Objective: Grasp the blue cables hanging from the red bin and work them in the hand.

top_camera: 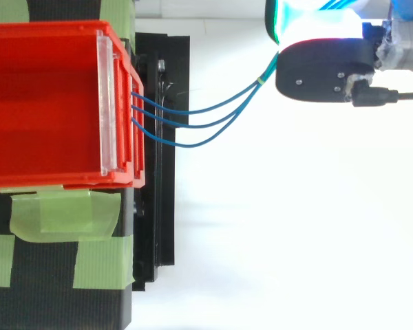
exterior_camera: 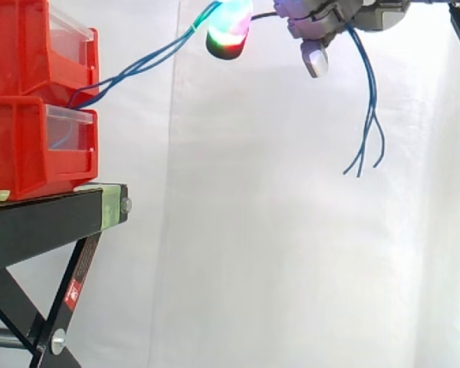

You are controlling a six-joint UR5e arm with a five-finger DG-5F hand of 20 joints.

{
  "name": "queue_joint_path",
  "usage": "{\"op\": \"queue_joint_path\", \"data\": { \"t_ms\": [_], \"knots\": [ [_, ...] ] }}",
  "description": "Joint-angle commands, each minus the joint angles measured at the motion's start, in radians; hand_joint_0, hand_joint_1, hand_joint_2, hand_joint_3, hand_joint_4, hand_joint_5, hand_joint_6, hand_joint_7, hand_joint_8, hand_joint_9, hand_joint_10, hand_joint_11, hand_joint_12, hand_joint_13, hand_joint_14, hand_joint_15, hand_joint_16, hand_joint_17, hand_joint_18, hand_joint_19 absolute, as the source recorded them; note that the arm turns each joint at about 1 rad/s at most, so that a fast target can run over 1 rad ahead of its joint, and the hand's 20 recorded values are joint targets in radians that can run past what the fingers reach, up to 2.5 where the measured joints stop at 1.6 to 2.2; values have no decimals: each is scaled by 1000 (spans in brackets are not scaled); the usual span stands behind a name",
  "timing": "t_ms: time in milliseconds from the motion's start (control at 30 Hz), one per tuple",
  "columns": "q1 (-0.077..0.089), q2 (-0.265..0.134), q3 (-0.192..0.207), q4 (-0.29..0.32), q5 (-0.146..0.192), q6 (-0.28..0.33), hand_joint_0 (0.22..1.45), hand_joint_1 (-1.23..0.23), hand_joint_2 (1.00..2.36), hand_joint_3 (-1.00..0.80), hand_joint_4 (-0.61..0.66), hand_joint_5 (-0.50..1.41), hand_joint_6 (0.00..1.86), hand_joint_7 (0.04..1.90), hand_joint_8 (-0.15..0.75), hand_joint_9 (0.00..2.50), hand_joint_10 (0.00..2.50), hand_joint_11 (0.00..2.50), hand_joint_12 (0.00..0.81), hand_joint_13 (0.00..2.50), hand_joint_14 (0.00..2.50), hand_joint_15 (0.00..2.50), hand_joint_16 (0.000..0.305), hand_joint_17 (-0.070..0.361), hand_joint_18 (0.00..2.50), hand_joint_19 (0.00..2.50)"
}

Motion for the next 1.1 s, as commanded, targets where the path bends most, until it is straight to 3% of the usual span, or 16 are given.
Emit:
{"op": "queue_joint_path", "data": {
  "t_ms": [0, 167, 433, 567, 733, 833, 1067],
  "knots": [
    [0, 0, 0, 5, -2, -3, 980, -597, 1007, 313, 203, 140, 697, 1203, 350, 1601, 2500, 2500, 470, 1747, 2500, 1461, 186, 139, 2483, 559],
    [-2, 0, 0, 3, -1, -4, 975, -661, 1000, 330, 244, 44, 803, 1128, 350, 1601, 2500, 2500, 470, 1747, 2500, 1461, 186, 139, 2483, 559],
    [-3, 0, 0, 0, 10, 6, 1013, -636, 1014, 341, 262, -42, 879, 1074, 350, 1601, 2500, 2500, 470, 1747, 2500, 1461, 186, 139, 2483, 559],
    [-3, -2, 0, 3, 38, 40, 1001, -614, 1160, 358, 273, -89, 940, 1038, 350, 1601, 2500, 2500, 470, 1747, 2500, 1461, 186, 139, 2483, 559],
    [-5, -31, 0, 3, 38, 71, 1020, -610, 1171, 355, 275, -103, 966, 1024, 350, 1601, 2500, 2500, 470, 1747, 2500, 1461, 186, 139, 2483, 559],
    [-3, -80, 0, 12, 32, 135, 1057, -607, 1138, 390, 276, -103, 989, 1016, 350, 1601, 2500, 2500, 470, 1747, 2500, 1461, 186, 139, 2483, 559],
    [9, -86, 0, 29, 15, 137, 1118, -616, 1060, 433, 271, -73, 990, 1034, 350, 1601, 2500, 2500, 470, 1747, 2500, 1461, 186, 139, 2483, 559]
  ]
}}
